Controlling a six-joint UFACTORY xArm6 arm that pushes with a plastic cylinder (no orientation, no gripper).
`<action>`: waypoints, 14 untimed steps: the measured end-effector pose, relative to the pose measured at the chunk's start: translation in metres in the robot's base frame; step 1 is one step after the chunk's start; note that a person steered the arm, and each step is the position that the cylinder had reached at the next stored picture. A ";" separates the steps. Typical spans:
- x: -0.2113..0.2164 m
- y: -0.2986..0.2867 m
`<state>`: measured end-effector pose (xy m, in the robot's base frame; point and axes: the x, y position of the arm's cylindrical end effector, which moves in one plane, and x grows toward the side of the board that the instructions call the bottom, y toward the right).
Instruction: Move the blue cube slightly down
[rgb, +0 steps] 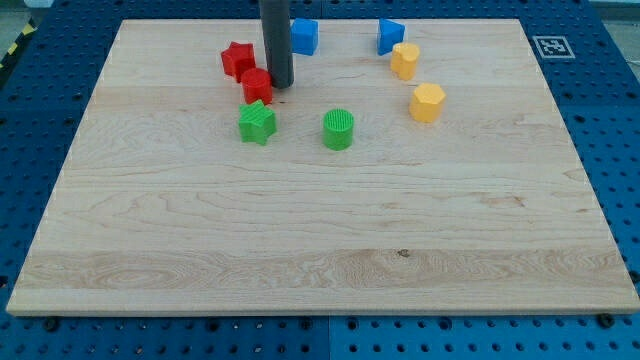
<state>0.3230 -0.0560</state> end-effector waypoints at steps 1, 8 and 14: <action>0.009 -0.012; -0.061 0.007; -0.131 -0.033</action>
<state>0.1917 -0.0887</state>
